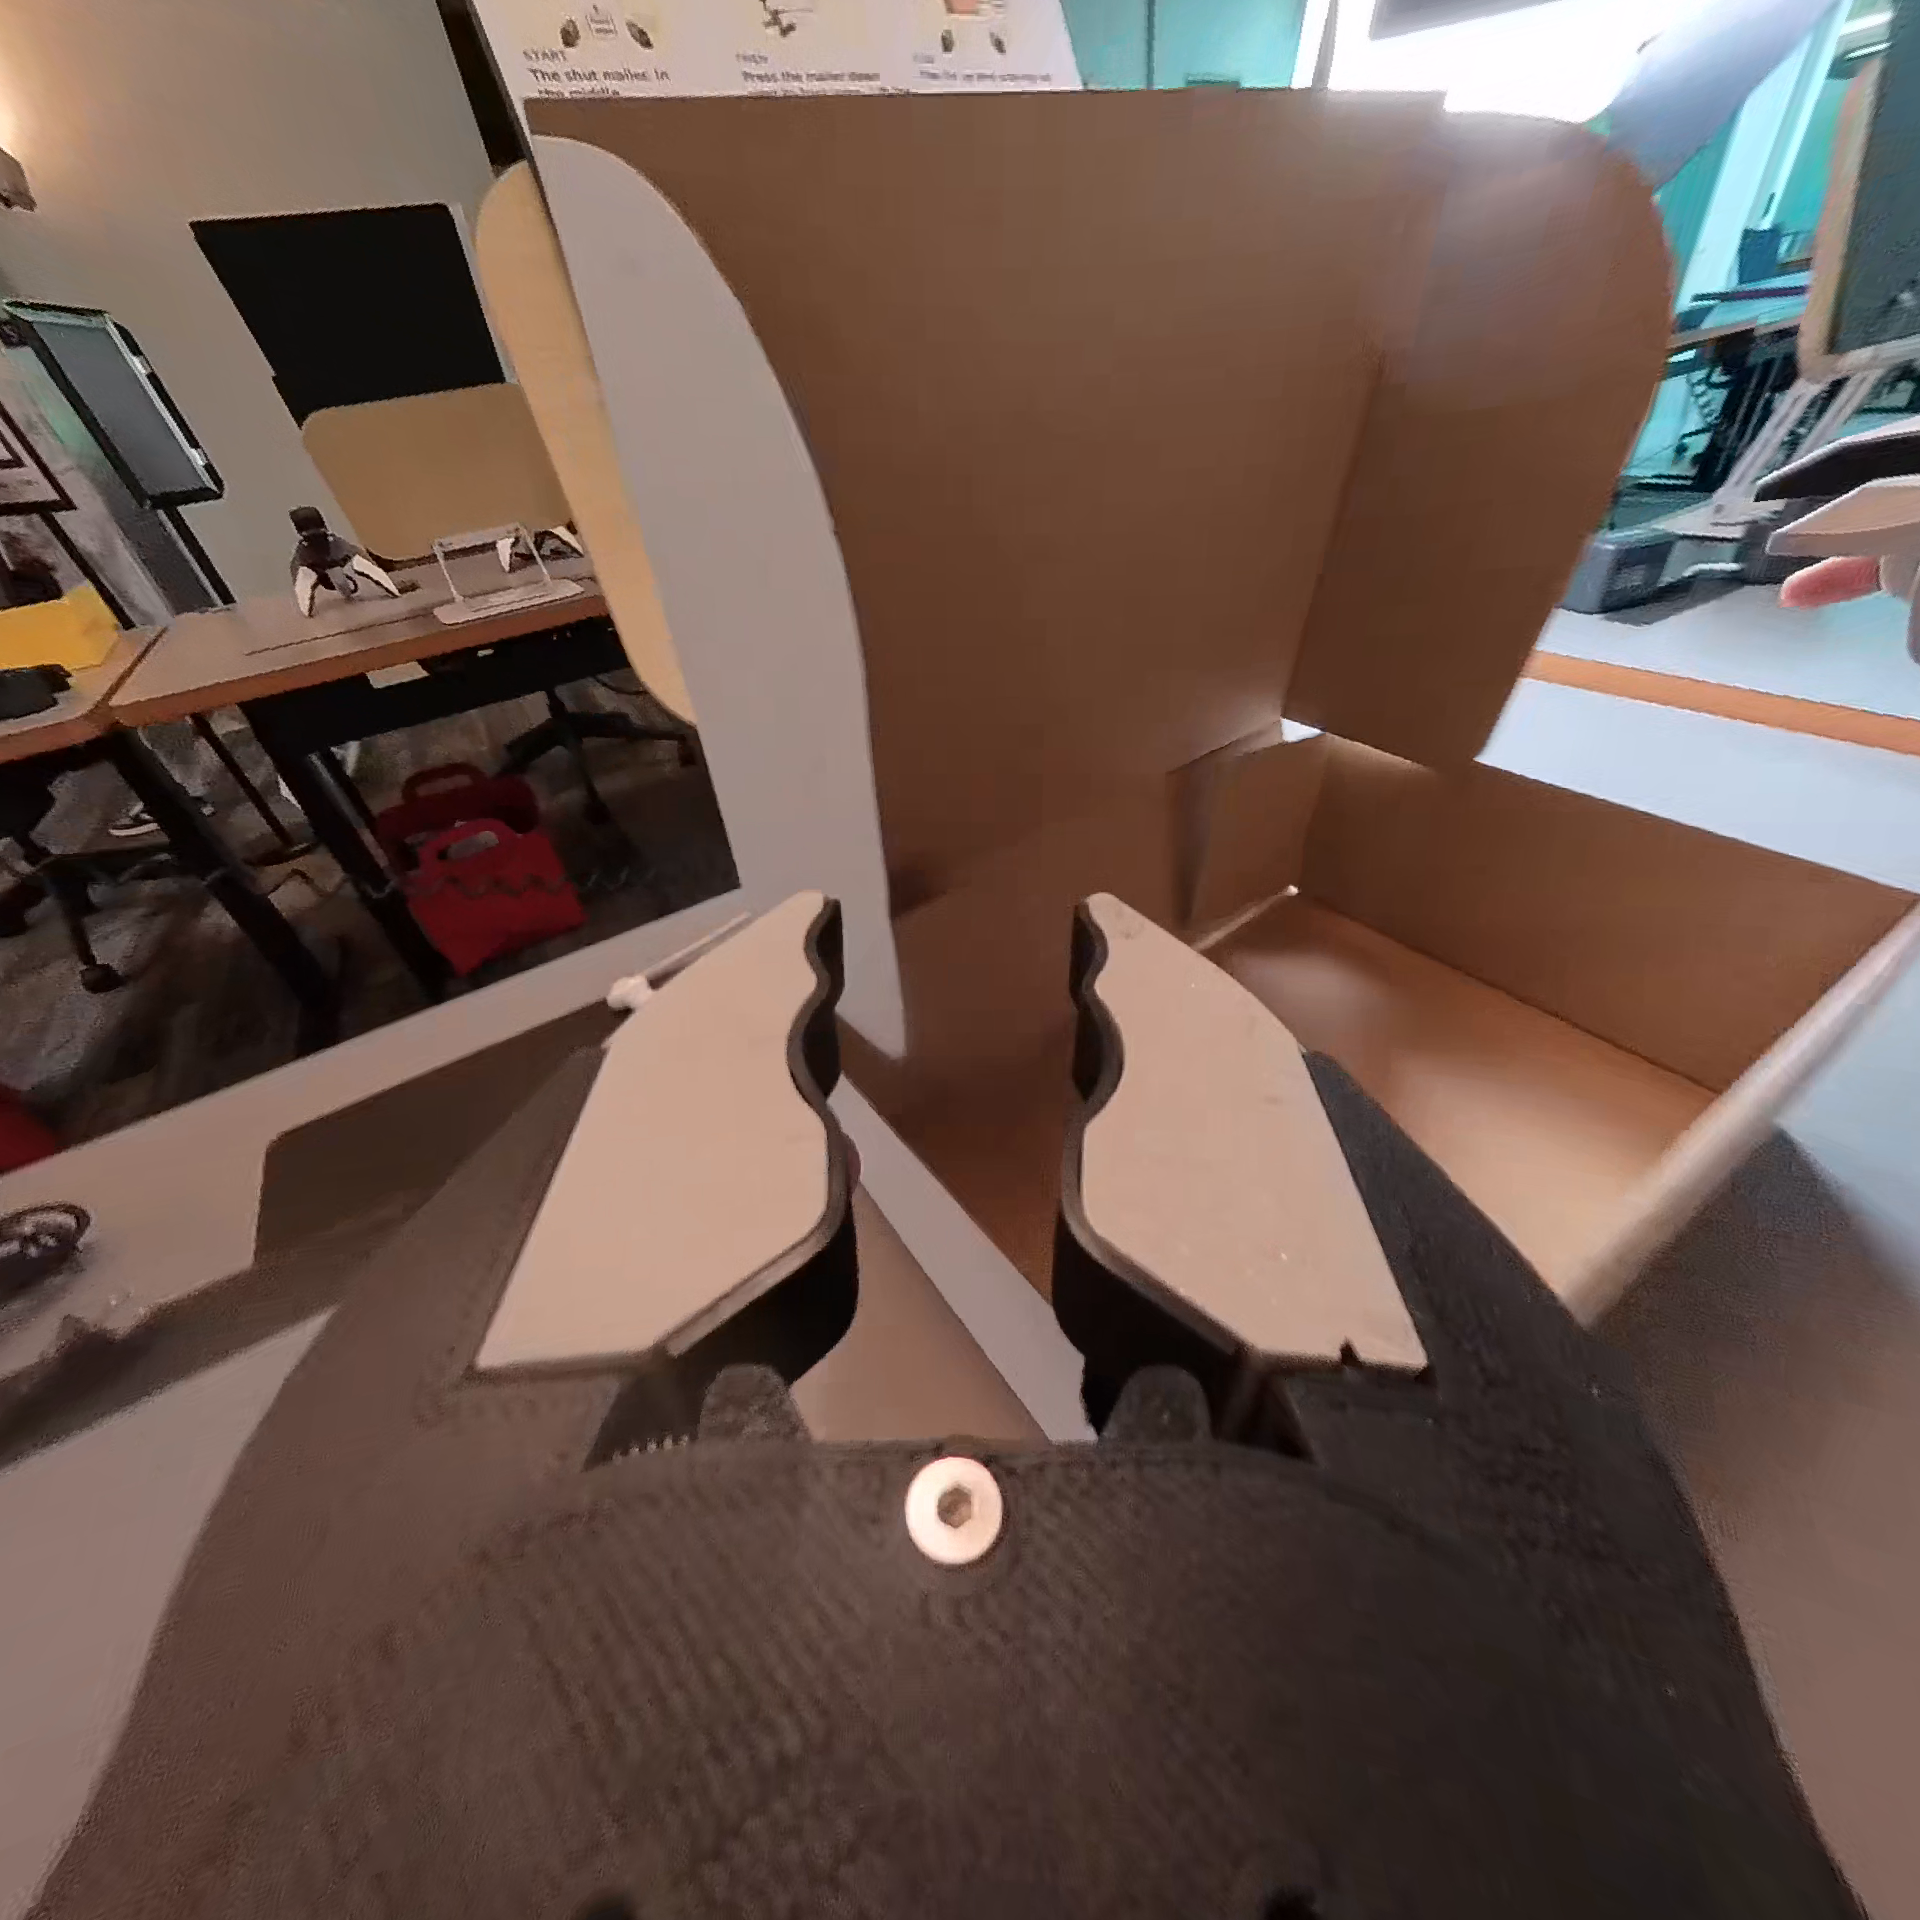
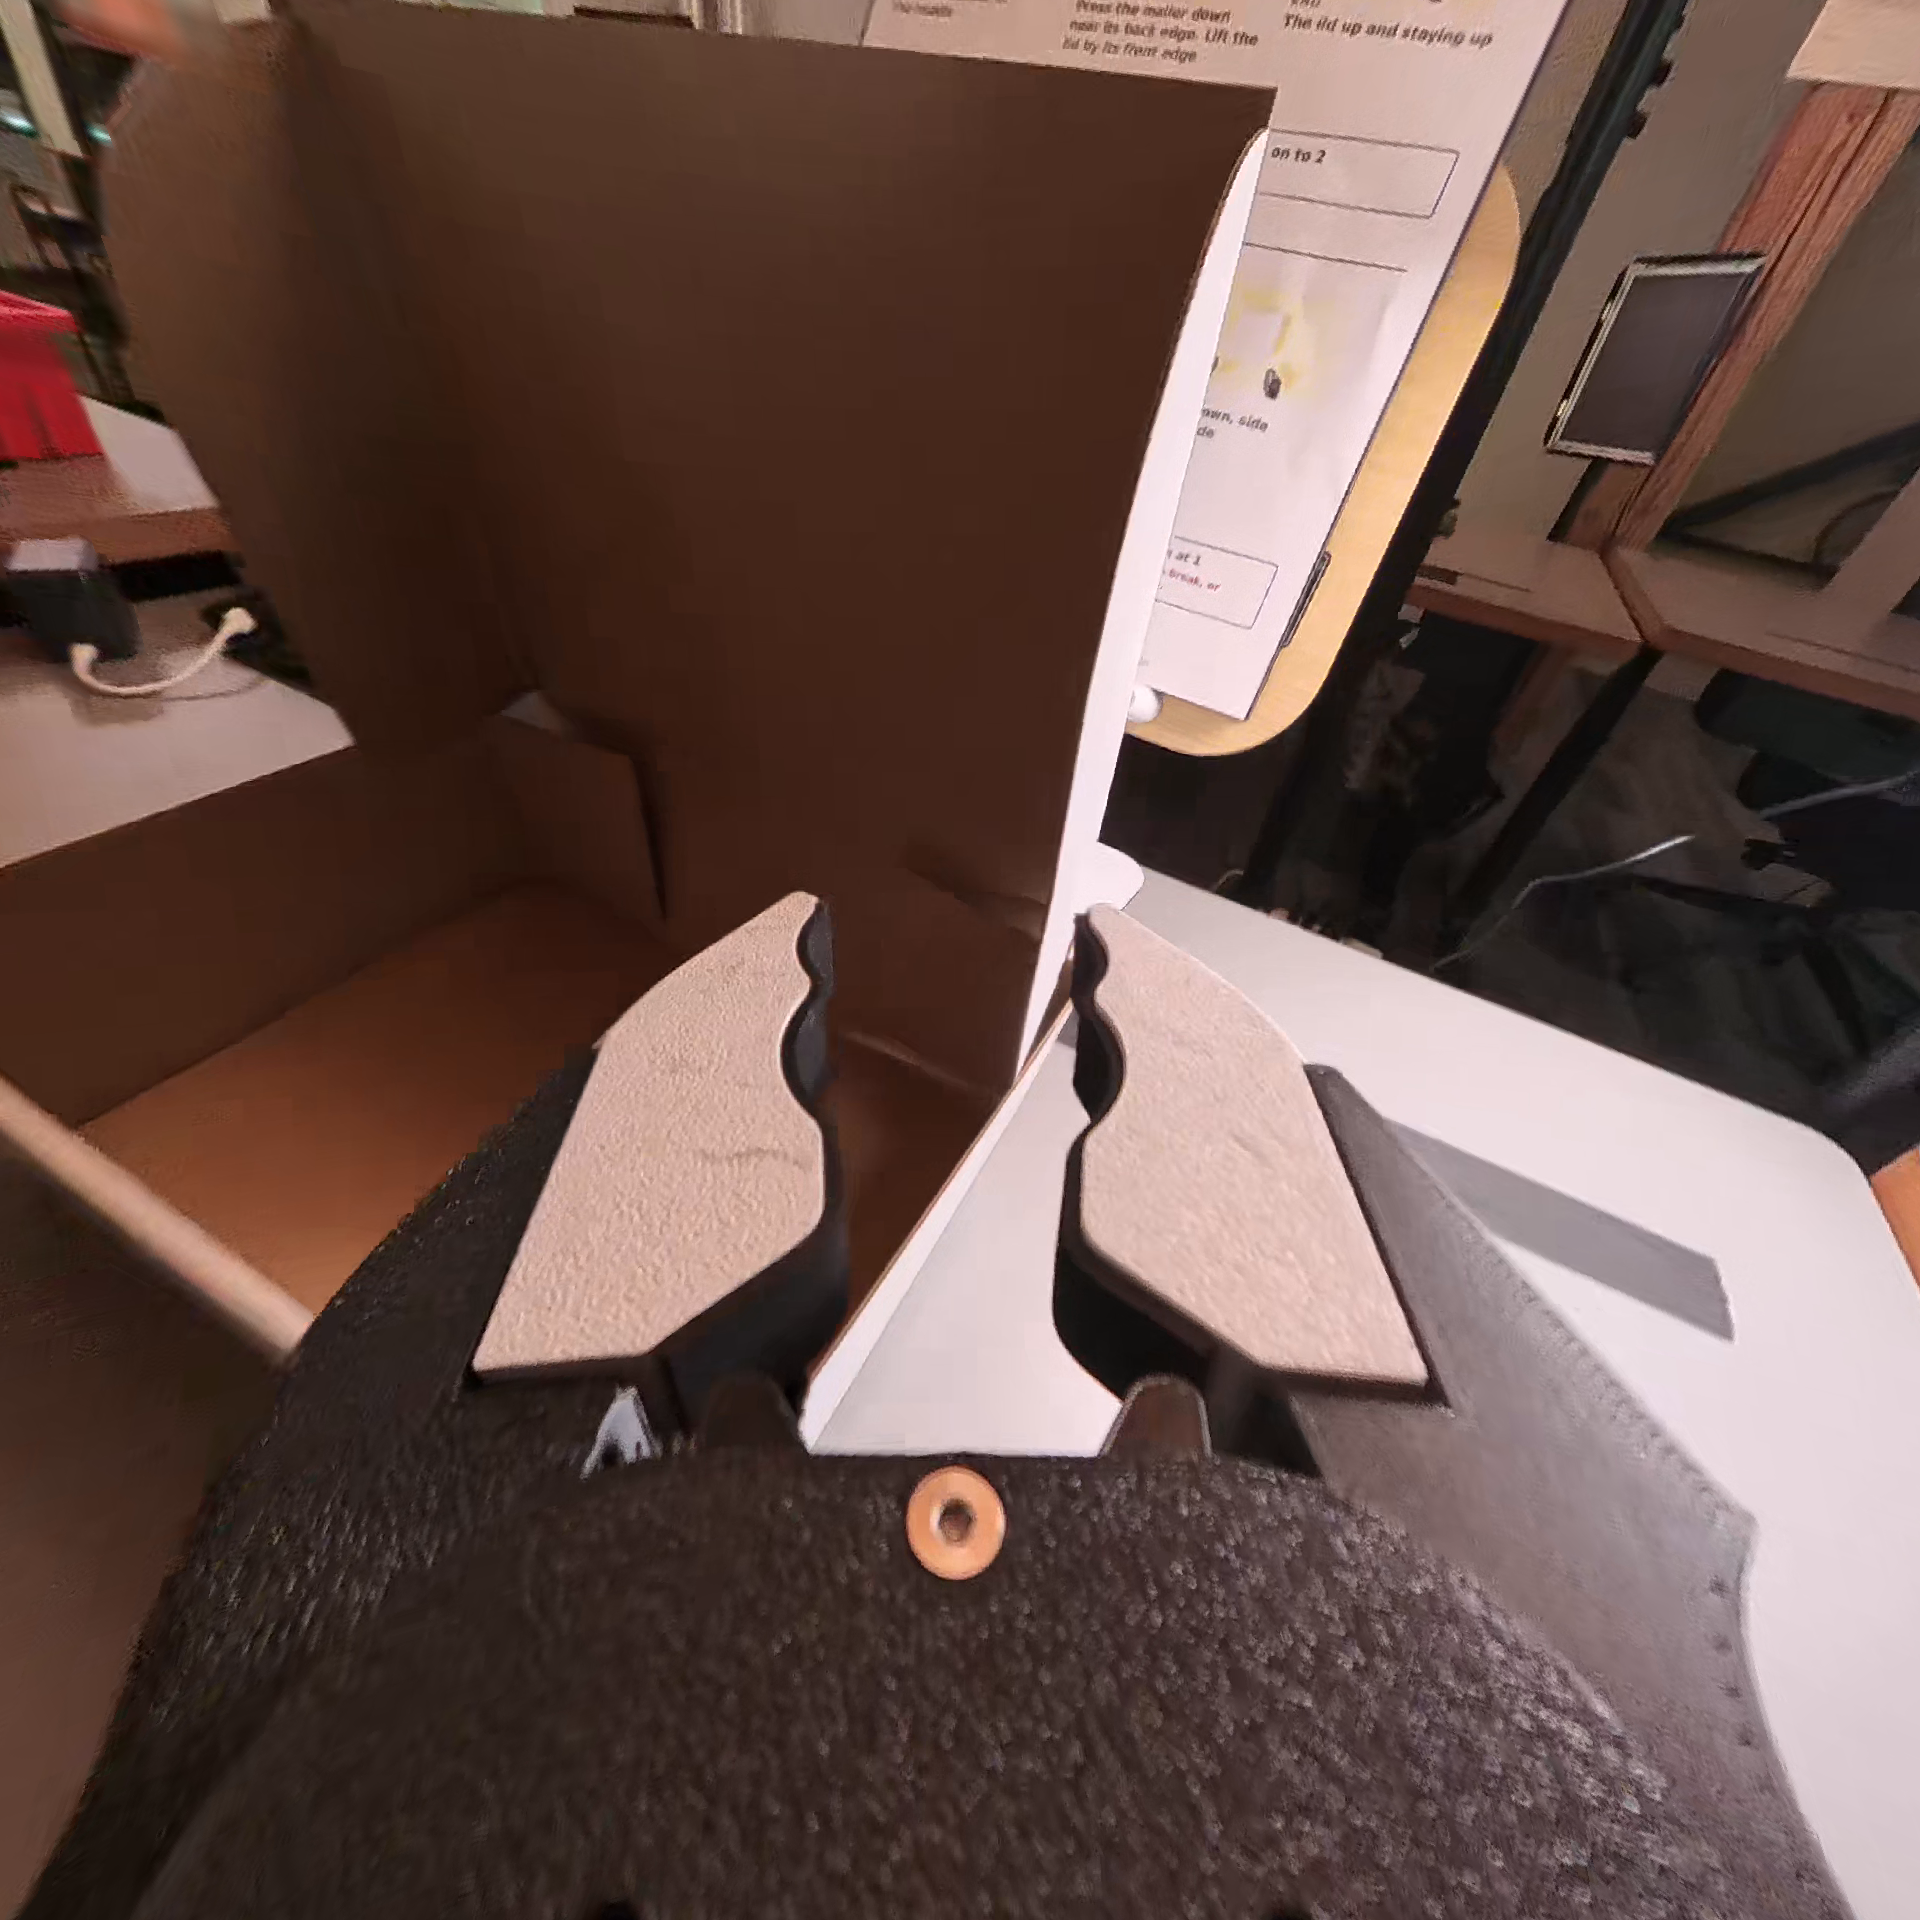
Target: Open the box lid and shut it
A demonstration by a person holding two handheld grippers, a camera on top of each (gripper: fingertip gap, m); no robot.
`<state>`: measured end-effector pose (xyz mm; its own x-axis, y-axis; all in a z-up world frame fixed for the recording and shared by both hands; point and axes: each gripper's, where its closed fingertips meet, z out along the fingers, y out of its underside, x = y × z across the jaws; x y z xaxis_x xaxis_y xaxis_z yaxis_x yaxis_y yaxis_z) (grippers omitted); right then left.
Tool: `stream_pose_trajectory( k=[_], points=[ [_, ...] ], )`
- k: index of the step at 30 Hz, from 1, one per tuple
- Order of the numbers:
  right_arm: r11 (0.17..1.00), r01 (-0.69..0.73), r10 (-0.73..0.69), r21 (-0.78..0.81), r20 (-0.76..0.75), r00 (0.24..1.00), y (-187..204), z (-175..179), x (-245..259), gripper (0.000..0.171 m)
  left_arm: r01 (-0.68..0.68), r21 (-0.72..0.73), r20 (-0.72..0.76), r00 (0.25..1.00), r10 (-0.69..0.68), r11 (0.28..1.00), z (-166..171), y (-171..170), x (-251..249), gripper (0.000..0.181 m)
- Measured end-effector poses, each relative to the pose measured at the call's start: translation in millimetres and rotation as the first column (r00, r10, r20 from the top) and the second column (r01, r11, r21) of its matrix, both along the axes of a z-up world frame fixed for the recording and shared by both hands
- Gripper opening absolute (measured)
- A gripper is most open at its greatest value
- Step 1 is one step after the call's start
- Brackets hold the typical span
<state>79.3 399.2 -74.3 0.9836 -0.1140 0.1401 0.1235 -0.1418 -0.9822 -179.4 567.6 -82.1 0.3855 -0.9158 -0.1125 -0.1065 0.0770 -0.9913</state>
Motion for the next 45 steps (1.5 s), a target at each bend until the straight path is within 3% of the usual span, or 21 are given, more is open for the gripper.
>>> stream_pose_trajectory(
  k=[7,15,17,22,26,39,45],
  points=[
    [1.0,0.013,-0.015,-0.025,-0.094,0.995,-77.2,-35.5,-45.3,0.055,0.033,-0.112,-0.027,0.999,-0.036,0.993,-37.7,-73.7,-39.7,0.049],
    [0.995,0.084,-0.089,-0.045,-0.137,0.987,-121.5,-68.8,-85.9,0.064,-0.042,-0.154,-0.044,0.998,0.036,0.987,-68.0,-119.4,-61.3,0.052],
    [0.993,0.103,-0.109,-0.056,-0.136,0.985,-126.5,-77.2,-89.1,0.066,-0.097,-0.109,-0.063,0.994,0.09,0.989,-68.7,-118.8,-69.2,0.055],
    [0.989,0.129,-0.136,-0.073,-0.11,0.985,-128.1,-78.2,-88.8,0.069,-0.117,-0.16,0.065,0.989,0.129,0.98,-56.9,-115.8,-94.6,0.053],
    [0.987,0.142,-0.147,-0.07,-0.075,0.986,-130.7,-71.6,-92.1,0.069,-0.177,-0.153,0.045,0.982,0.186,0.972,-63.4,-104.5,-113.8,0.053],
    [0.989,0.121,-0.125,-0.089,-0.046,0.991,-136.2,-62.4,-108.4,0.073,-0.115,-0.199,0.011,0.993,0.119,0.973,-84.9,-119.7,-94.5,0.052],
    [0.996,-0.037,0.032,-0.08,-0.055,0.998,-145.6,-53.9,-102.4,0.081,-0.078,-0.178,-0.02,0.997,0.076,0.981,-89.0,-123.1,-90.0,0.052]
  ],
)
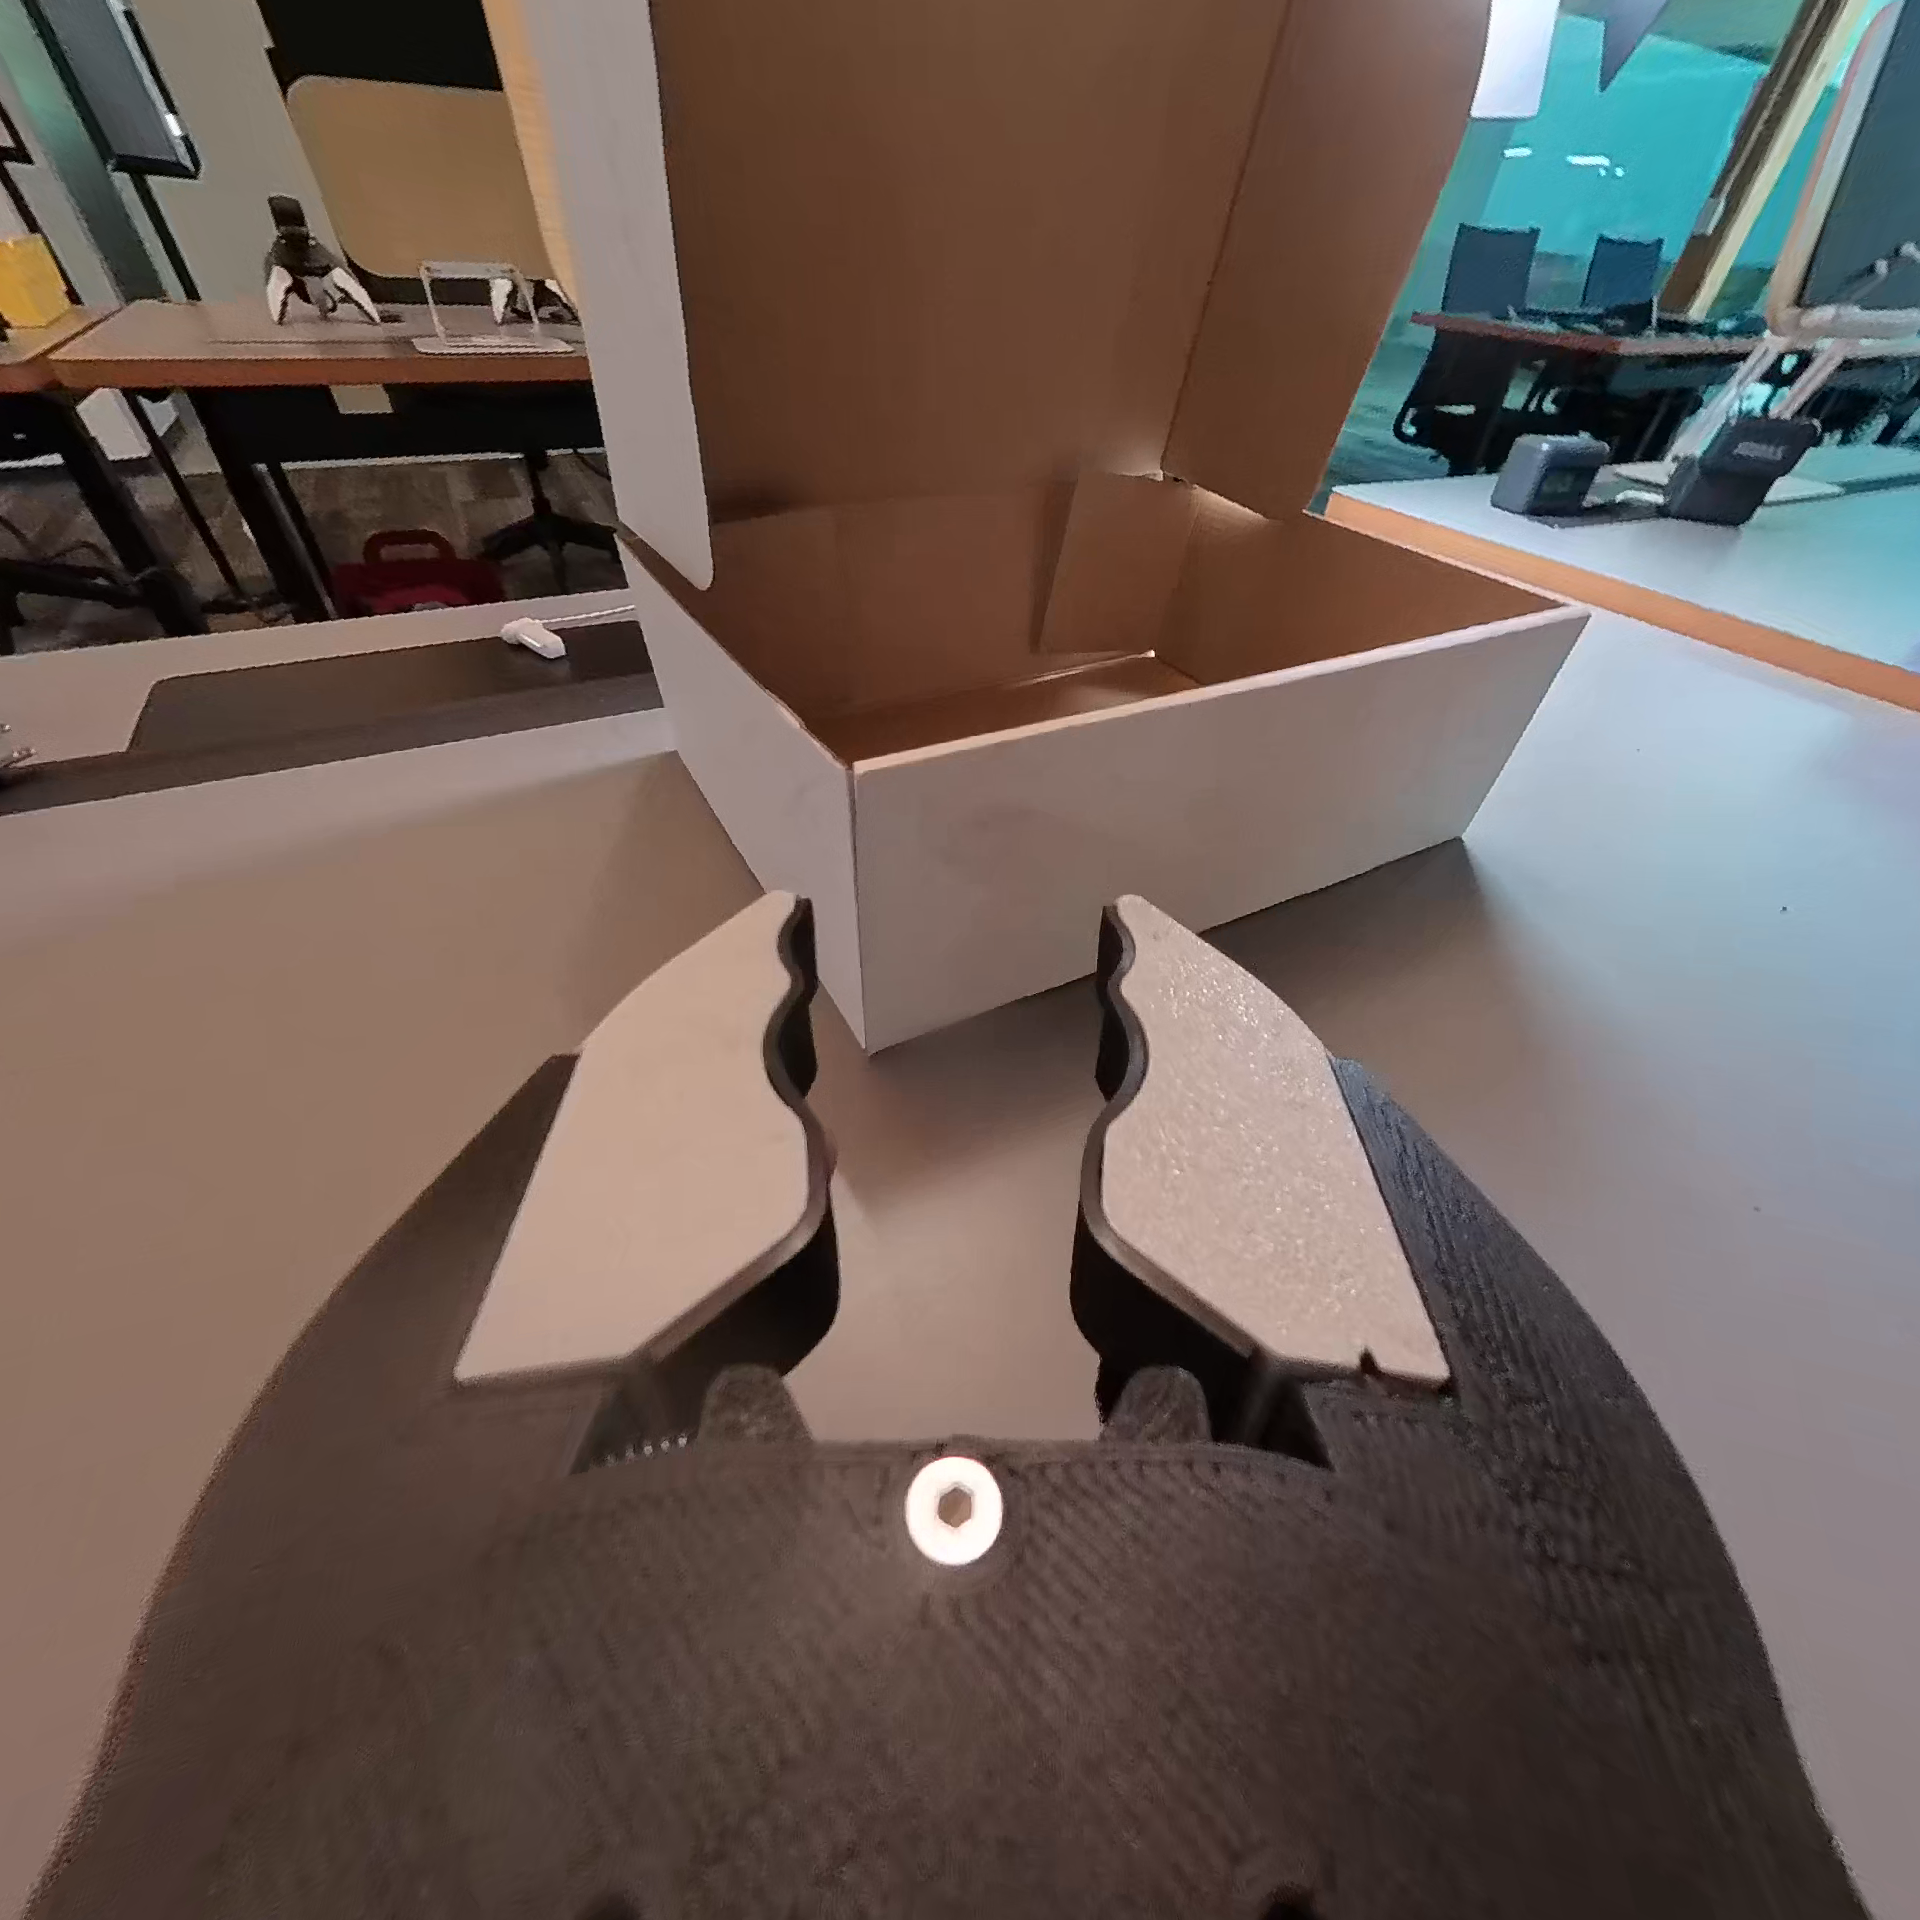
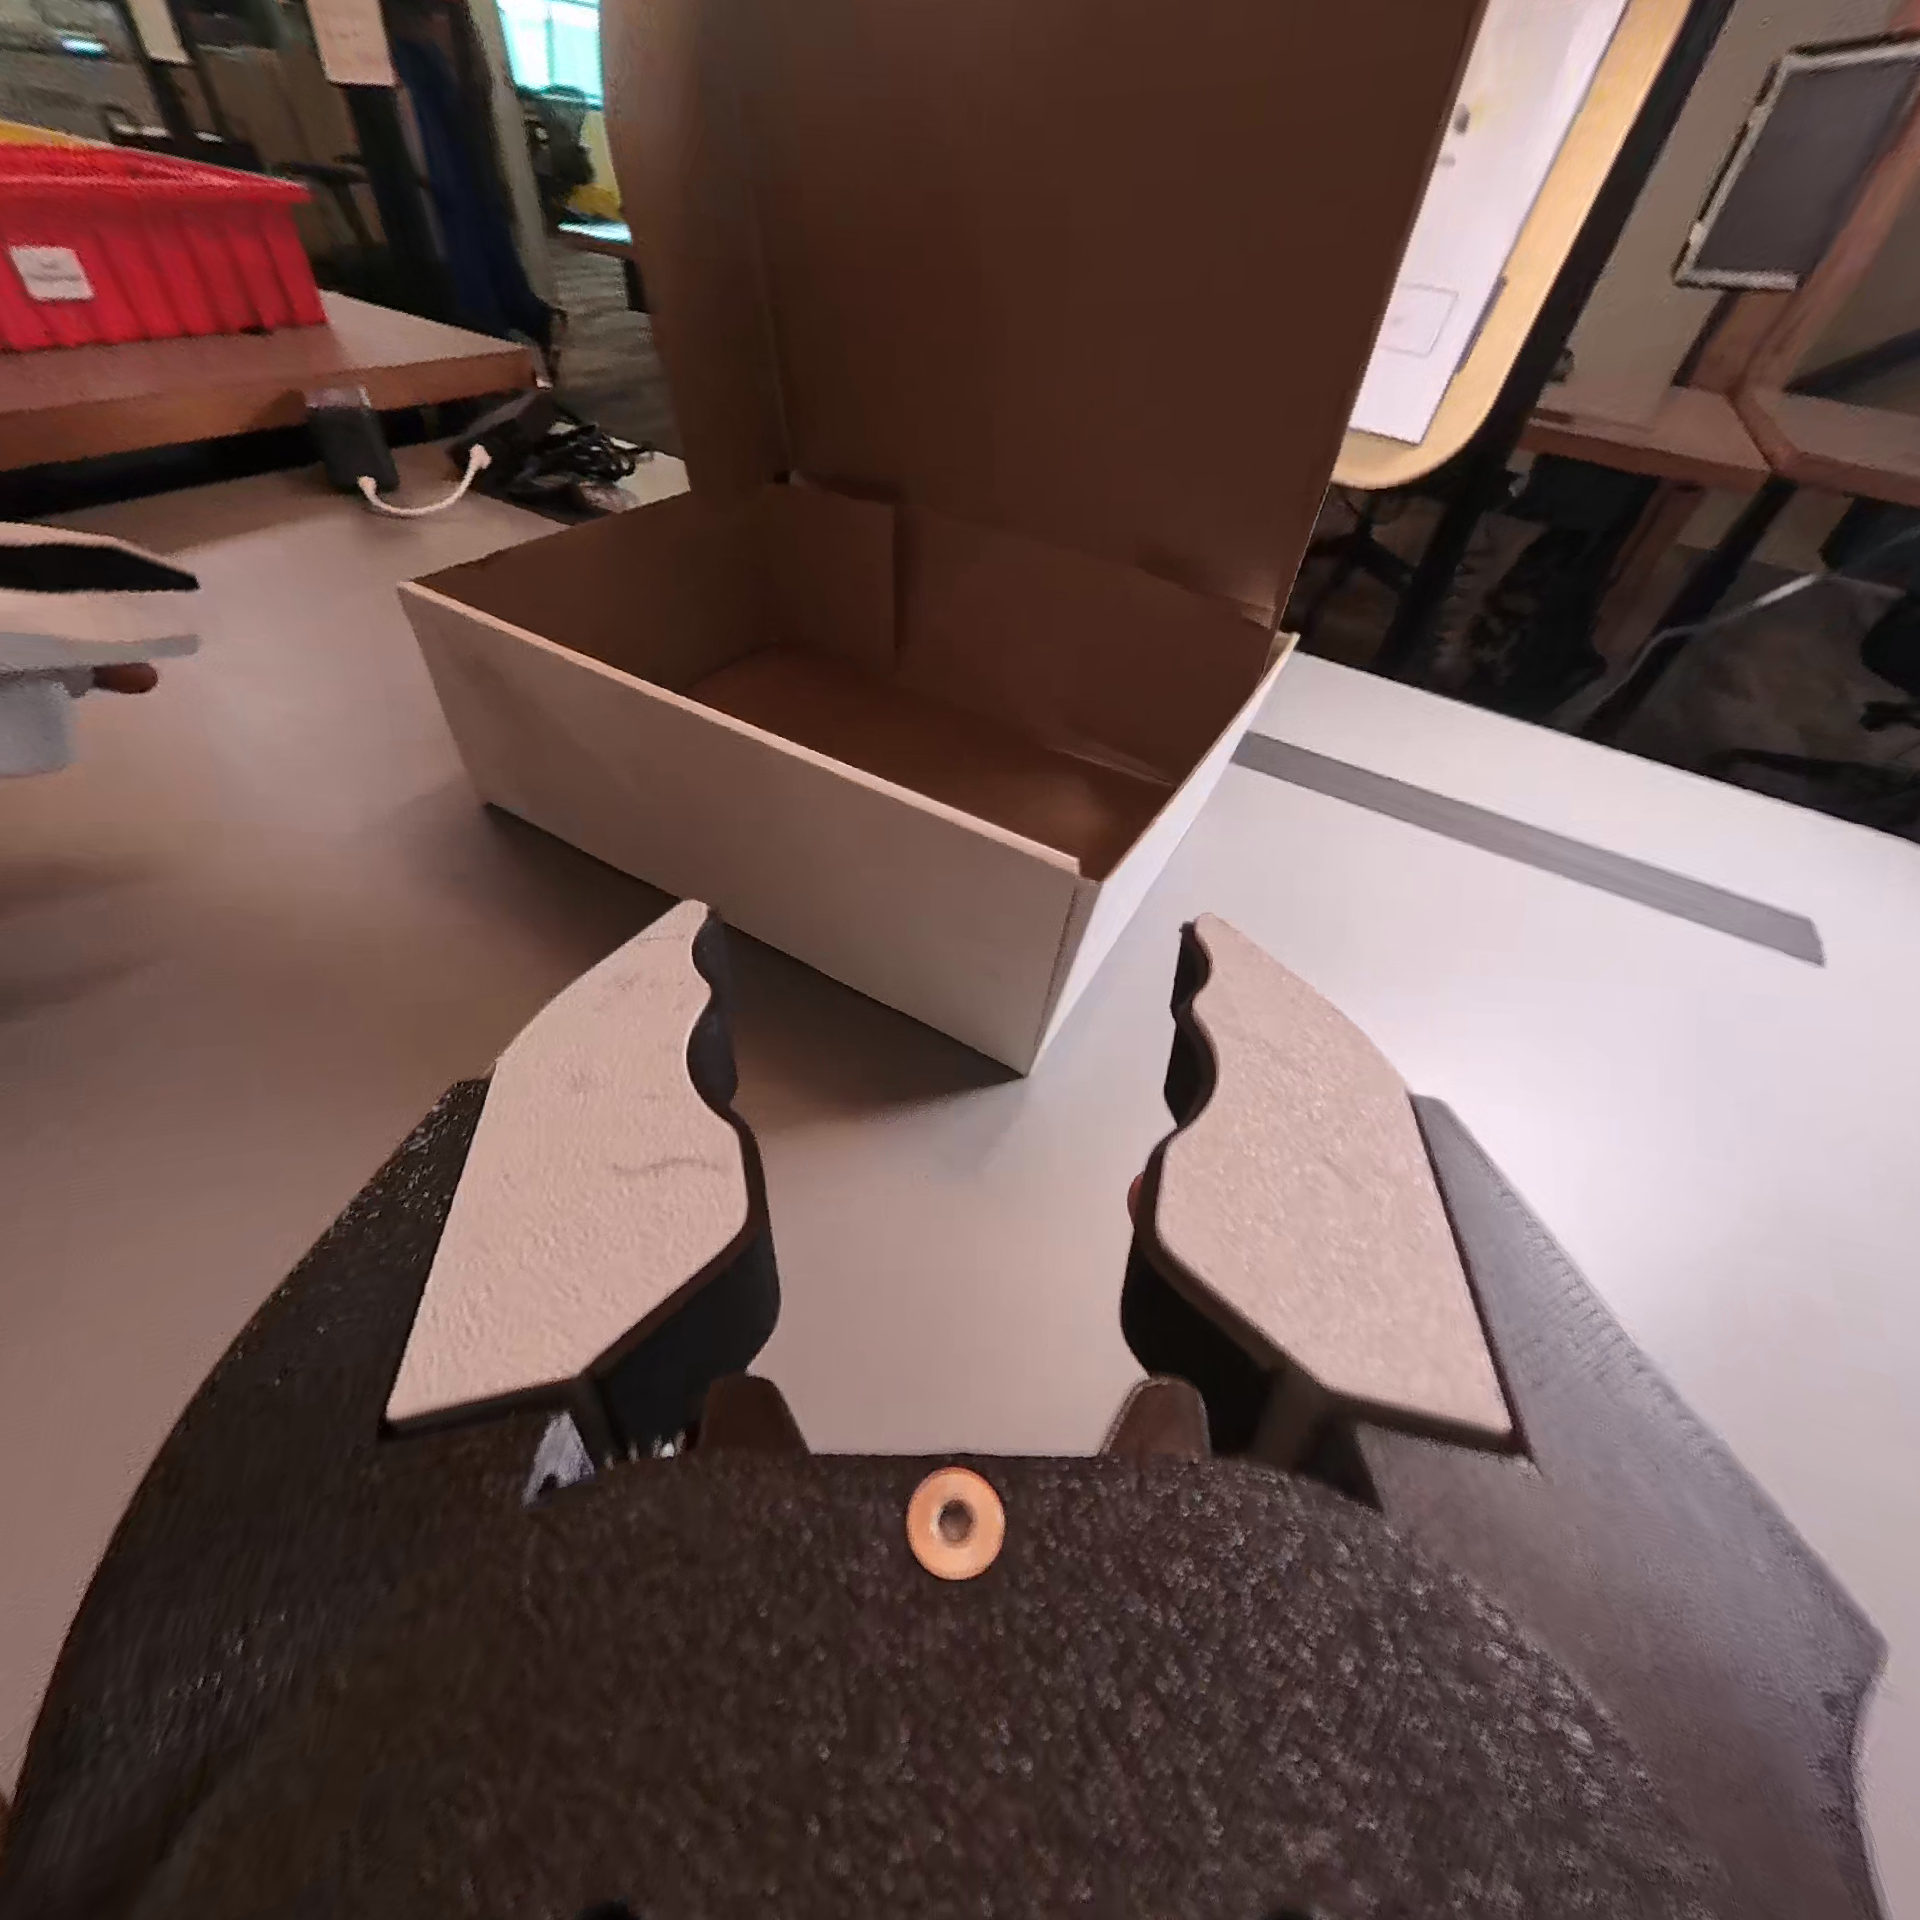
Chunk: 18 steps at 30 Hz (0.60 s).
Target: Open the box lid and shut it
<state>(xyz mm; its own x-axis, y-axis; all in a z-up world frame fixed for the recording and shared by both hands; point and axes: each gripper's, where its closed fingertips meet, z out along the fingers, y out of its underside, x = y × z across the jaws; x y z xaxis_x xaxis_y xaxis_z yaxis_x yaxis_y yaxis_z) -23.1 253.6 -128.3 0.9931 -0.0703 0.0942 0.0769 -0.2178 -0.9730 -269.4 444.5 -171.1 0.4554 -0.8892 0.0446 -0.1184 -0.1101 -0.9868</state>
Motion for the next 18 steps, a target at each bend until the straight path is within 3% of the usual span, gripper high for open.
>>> stream_pose_trajectory(
  k=[7,14,18],
  points=[
    [0.989,-0.142,0.142,-0.036,0.005,0.99,-24.2,6.0,66.4,0.082,0.224,-0.01,-0.001,0.975,-0.224,0.975,23.2,27.4,-25.5,0.052],
    [0.993,-0.113,0.112,-0.025,-0.039,0.993,-37.8,0.9,140.3,0.081,0.272,-0.006,-0.052,0.961,-0.272,0.962,43.7,86.8,-61.3,0.052],
    [0.995,-0.098,0.097,-0.036,-0.031,0.995,-32.3,0.4,150.9,0.082,0.268,0.005,-0.054,0.962,-0.268,0.963,49.6,98.5,-60.6,0.052]
  ],
)
